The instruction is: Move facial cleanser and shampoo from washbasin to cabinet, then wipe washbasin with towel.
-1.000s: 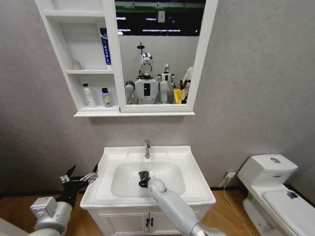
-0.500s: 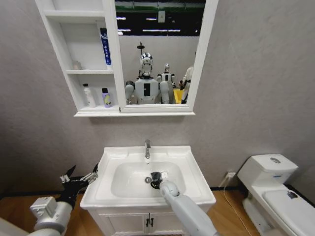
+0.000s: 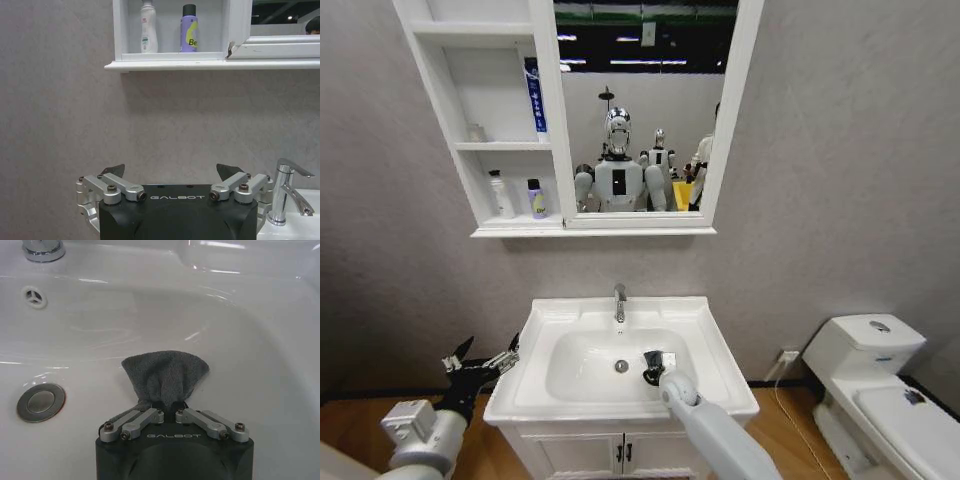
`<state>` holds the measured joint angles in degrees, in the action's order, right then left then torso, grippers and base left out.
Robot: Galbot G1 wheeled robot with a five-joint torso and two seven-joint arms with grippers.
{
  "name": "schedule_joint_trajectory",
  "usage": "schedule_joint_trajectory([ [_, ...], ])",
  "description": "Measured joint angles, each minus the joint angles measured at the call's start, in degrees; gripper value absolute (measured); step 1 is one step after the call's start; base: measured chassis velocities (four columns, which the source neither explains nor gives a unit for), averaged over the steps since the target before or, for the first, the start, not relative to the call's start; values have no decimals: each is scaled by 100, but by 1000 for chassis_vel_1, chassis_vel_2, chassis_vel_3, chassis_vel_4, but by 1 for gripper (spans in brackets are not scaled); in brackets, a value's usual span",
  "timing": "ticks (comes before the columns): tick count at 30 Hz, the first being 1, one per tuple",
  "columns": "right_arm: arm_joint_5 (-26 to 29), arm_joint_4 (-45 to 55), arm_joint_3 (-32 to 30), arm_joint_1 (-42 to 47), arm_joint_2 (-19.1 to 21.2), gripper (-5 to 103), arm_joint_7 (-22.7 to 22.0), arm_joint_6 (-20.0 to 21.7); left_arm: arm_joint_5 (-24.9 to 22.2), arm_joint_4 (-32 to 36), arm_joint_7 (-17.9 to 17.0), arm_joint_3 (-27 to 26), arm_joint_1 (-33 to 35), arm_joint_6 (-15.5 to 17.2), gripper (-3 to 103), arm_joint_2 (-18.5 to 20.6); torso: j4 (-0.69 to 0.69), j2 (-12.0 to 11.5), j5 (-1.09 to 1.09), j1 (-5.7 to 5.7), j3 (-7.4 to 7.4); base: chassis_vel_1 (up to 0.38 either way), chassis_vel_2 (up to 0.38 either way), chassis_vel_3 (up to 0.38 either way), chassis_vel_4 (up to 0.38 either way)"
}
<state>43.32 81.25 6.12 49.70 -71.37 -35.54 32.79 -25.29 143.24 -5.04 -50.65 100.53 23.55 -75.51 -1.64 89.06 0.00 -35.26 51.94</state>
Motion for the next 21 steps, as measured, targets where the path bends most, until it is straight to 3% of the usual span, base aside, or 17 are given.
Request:
schedule_joint_trajectory([
  [13, -878, -10, -153, -5, 83, 5, -67, -124, 0, 0, 0, 0, 0, 0, 100, 0, -1, -1, 0, 0, 0, 0, 0, 0, 0],
  [21, -912, 34, -136, 23, 74, 5, -125, -129, 0, 0, 0, 0, 0, 0, 100, 0, -3, 0, -2, -1, 0, 0, 0, 0, 0],
])
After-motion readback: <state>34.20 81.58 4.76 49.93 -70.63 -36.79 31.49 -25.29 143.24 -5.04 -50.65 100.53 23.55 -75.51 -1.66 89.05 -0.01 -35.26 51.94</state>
